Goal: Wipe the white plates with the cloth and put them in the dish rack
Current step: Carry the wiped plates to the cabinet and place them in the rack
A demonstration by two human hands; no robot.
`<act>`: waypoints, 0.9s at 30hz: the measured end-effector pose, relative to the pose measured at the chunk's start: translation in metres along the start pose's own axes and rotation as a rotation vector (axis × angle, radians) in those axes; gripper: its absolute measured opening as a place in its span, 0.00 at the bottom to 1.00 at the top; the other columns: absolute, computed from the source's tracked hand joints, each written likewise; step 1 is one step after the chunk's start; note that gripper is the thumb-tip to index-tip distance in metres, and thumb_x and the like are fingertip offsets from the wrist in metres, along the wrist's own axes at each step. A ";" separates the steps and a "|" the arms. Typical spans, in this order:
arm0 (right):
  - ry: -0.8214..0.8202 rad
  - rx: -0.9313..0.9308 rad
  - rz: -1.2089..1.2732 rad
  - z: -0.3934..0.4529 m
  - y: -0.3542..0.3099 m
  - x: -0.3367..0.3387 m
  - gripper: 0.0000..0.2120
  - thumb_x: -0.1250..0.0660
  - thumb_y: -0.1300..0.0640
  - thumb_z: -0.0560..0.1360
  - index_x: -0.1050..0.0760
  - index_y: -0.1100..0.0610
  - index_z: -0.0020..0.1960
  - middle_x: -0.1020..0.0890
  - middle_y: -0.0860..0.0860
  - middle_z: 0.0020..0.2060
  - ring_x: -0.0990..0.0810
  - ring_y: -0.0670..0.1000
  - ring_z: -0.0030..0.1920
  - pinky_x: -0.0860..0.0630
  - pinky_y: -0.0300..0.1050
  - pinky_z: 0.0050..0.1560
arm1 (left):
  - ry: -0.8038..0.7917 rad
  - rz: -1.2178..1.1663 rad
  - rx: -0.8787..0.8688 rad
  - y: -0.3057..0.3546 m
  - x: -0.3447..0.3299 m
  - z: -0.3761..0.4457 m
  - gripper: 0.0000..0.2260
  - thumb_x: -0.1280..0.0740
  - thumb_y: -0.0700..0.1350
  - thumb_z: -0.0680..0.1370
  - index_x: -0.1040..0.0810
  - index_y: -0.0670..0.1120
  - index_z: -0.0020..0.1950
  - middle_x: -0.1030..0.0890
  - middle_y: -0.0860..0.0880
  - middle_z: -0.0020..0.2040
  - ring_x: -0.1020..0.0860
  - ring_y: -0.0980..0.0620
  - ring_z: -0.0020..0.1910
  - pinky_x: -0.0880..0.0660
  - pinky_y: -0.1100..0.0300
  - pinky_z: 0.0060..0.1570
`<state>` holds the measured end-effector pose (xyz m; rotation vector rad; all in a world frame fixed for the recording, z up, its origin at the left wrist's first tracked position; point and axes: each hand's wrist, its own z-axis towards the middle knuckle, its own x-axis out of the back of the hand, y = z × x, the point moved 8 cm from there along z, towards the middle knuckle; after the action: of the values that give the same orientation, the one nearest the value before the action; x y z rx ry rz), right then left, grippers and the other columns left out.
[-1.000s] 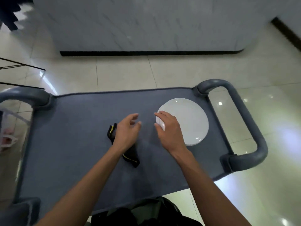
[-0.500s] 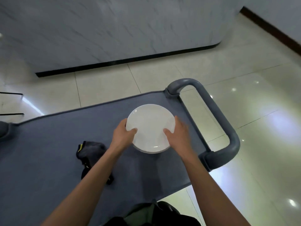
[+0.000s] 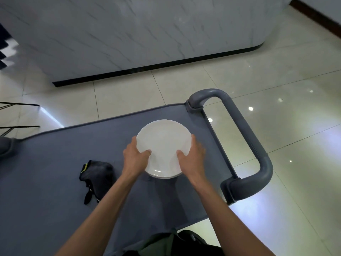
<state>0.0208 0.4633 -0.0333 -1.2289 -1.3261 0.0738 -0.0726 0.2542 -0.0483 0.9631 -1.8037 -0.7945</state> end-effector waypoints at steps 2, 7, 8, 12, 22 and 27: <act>0.016 -0.003 0.037 -0.003 0.000 -0.002 0.37 0.33 0.56 0.77 0.48 0.53 0.80 0.34 0.54 0.73 0.41 0.57 0.72 0.38 0.55 0.72 | 0.023 -0.005 0.006 -0.001 -0.002 -0.003 0.24 0.34 0.46 0.69 0.29 0.57 0.65 0.23 0.52 0.57 0.26 0.43 0.61 0.23 0.41 0.57; 0.056 -0.010 0.101 -0.011 -0.002 -0.009 0.39 0.32 0.56 0.76 0.50 0.53 0.80 0.38 0.50 0.76 0.45 0.53 0.73 0.39 0.51 0.72 | 0.070 0.002 0.000 -0.002 -0.003 -0.009 0.28 0.32 0.43 0.69 0.33 0.56 0.67 0.25 0.50 0.61 0.28 0.41 0.62 0.24 0.39 0.58; 0.068 -0.007 0.108 -0.012 -0.003 -0.010 0.39 0.32 0.55 0.76 0.49 0.53 0.80 0.38 0.50 0.76 0.45 0.53 0.73 0.39 0.50 0.72 | 0.078 0.003 -0.005 -0.003 -0.003 -0.010 0.29 0.31 0.42 0.69 0.34 0.57 0.68 0.26 0.50 0.62 0.29 0.42 0.63 0.24 0.39 0.59; 0.093 0.015 0.106 -0.014 -0.009 -0.009 0.41 0.30 0.54 0.74 0.49 0.52 0.80 0.38 0.50 0.75 0.43 0.54 0.73 0.39 0.52 0.73 | 0.120 -0.020 -0.018 -0.004 -0.003 -0.013 0.30 0.30 0.41 0.69 0.36 0.59 0.68 0.28 0.51 0.61 0.31 0.44 0.63 0.26 0.41 0.60; 0.080 0.015 0.158 -0.012 -0.012 -0.008 0.41 0.28 0.54 0.73 0.47 0.49 0.79 0.36 0.50 0.74 0.40 0.53 0.73 0.37 0.58 0.74 | 0.225 -0.086 -0.089 -0.003 -0.001 -0.020 0.28 0.29 0.41 0.70 0.34 0.59 0.66 0.26 0.54 0.60 0.27 0.48 0.59 0.26 0.50 0.54; 0.089 0.011 0.190 -0.013 -0.013 -0.008 0.41 0.28 0.56 0.73 0.46 0.49 0.79 0.36 0.50 0.74 0.39 0.53 0.74 0.38 0.59 0.74 | 0.243 -0.100 -0.096 -0.004 -0.001 -0.021 0.28 0.29 0.41 0.71 0.34 0.60 0.66 0.26 0.55 0.61 0.27 0.50 0.57 0.27 0.53 0.53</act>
<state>0.0202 0.4448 -0.0269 -1.3312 -1.1286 0.1587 -0.0518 0.2505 -0.0440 1.0456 -1.5064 -0.7819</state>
